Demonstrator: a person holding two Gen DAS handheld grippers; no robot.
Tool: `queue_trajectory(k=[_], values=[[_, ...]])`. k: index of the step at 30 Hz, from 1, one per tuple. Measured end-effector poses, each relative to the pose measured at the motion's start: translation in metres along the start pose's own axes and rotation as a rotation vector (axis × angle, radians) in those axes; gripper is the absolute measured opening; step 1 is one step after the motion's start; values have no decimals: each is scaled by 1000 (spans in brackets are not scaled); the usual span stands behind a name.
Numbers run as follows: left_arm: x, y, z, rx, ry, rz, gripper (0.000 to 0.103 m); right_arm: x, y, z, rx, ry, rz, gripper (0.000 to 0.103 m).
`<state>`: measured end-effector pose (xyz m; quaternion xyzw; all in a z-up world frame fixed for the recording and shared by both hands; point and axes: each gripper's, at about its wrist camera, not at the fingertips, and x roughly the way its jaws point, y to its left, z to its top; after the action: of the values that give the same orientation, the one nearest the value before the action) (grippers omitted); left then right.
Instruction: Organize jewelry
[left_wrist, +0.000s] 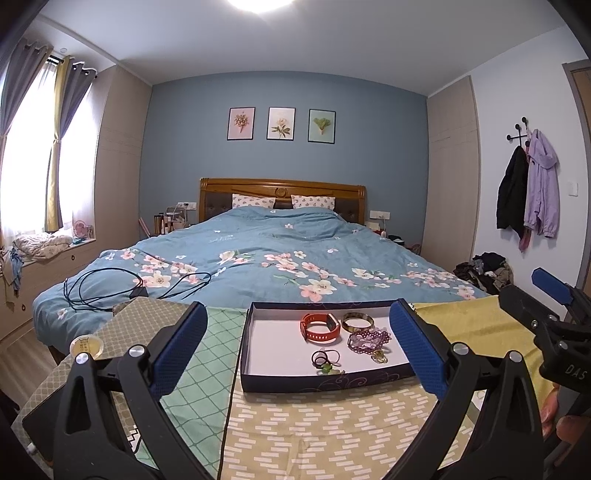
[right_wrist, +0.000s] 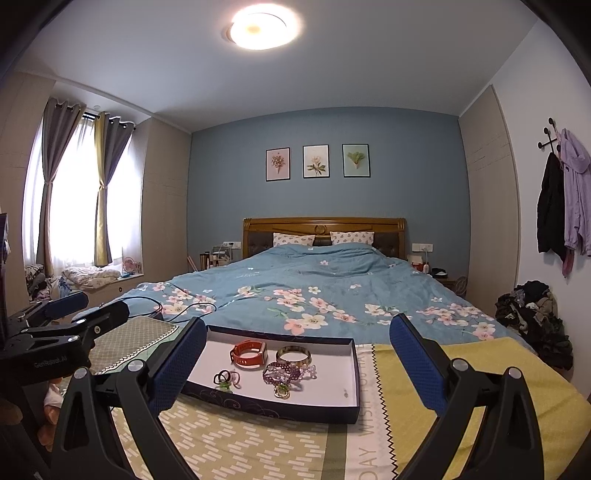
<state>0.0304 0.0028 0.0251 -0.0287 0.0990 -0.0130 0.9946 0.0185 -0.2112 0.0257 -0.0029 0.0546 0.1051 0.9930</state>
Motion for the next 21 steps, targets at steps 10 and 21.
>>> queue_trajectory(k=[10, 21], values=[[3, 1, 2, -5, 0, 9, 97, 2, -3, -1, 8, 5, 3, 96], [3, 0, 3, -1, -14, 12, 97, 5, -3, 0, 9, 3, 13, 96]])
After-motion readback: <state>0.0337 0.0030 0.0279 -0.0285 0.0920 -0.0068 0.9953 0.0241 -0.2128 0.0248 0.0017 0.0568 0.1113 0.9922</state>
